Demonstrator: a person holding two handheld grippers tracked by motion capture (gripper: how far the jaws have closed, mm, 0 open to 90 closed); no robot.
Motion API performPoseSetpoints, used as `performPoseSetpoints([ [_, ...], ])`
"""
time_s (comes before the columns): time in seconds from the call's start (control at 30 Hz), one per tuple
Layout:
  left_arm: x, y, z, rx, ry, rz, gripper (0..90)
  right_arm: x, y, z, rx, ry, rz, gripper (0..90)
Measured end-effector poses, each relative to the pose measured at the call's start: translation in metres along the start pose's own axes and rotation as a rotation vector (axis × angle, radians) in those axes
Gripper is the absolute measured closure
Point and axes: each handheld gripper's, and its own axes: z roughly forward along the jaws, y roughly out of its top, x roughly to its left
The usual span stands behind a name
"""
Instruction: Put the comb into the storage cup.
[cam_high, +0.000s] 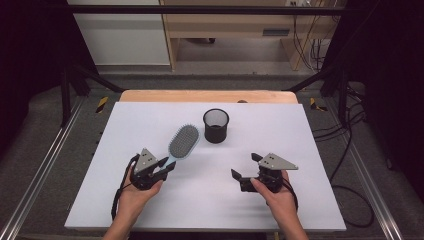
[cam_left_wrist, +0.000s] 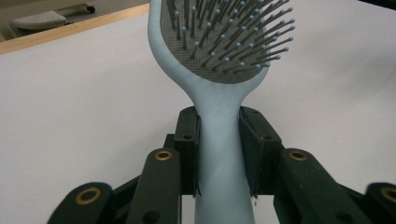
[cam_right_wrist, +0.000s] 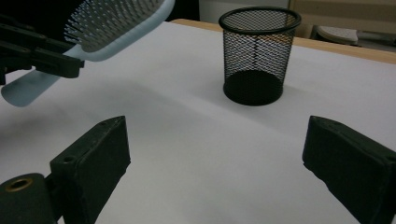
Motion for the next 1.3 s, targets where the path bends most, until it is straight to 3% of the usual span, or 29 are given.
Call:
performPoseSetpoints([
  [0.17,-0.008,0.006,-0.002,-0.029,-0.023,-0.008,69.9,0.012,0.001,0.01,-0.001,0.045,0.044,6.0],
  [0.47,-0.018,0.008,-0.002,-0.052,-0.052,0.001,69.9,0.038,0.017,0.047,-0.014,0.22,0.156,6.1],
  [0.67,-0.023,0.009,-0.004,-0.077,-0.061,0.02,69.9,0.053,0.029,0.07,-0.035,0.272,0.218,6.9],
  [0.83,-0.027,0.01,-0.004,-0.081,-0.075,0.029,69.9,0.054,0.038,0.081,-0.074,0.339,0.31,9.4],
  [1.17,-0.033,0.011,-0.003,-0.103,-0.105,0.022,69.9,0.049,0.047,0.09,-0.114,0.401,0.395,19.4],
  [1.3,-0.03,0.01,-0.004,-0.117,-0.107,0.022,69.8,0.047,0.049,0.091,-0.119,0.403,0.415,29.0],
])
